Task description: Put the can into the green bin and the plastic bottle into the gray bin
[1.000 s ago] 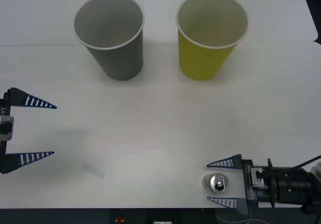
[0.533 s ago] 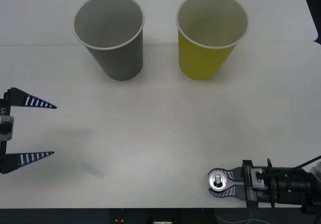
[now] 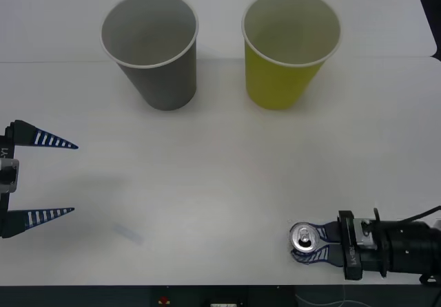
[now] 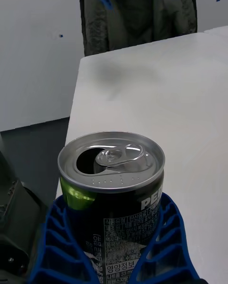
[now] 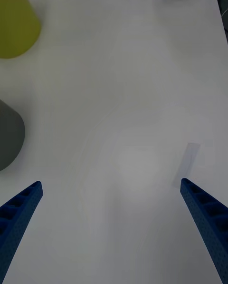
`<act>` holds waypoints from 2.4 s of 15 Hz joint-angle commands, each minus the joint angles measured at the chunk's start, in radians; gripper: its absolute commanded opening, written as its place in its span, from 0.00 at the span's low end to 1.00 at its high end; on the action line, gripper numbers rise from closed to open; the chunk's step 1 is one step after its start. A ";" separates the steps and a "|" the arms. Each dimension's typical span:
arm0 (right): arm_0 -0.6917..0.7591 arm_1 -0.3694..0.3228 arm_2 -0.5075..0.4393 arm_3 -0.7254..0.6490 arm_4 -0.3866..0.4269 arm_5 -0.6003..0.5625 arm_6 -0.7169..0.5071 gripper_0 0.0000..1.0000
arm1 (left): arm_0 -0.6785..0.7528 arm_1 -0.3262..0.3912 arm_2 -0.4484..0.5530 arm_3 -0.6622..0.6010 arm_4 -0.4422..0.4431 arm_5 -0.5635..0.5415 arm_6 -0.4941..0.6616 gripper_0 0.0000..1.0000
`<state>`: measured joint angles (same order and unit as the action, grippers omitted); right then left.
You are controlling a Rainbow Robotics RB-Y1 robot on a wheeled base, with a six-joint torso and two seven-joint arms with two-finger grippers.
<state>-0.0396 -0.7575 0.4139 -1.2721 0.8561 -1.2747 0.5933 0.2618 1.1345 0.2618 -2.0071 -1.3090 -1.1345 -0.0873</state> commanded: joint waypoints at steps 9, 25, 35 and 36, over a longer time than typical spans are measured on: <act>0.012 -0.273 0.016 -0.395 -0.088 0.377 -0.558 0.00 | 0.000 0.000 0.000 0.000 0.000 0.000 0.000 1.00; -0.036 -0.359 -0.653 -0.750 0.417 0.051 -1.886 0.00 | 0.000 0.000 0.000 0.000 0.000 0.000 0.000 1.00; -0.573 -0.358 -0.489 -0.500 0.609 -0.146 -1.903 0.00 | 0.000 0.000 0.000 0.000 0.000 0.000 0.000 1.00; -0.645 -0.350 -0.434 -0.460 0.640 -0.146 -1.902 0.00 | 0.000 0.000 0.000 0.000 0.000 0.000 0.000 1.00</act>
<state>-0.6323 -1.1127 -0.0595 -1.7605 1.4728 -1.4196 -1.3094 0.2618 1.1345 0.2618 -2.0071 -1.3090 -1.1345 -0.0873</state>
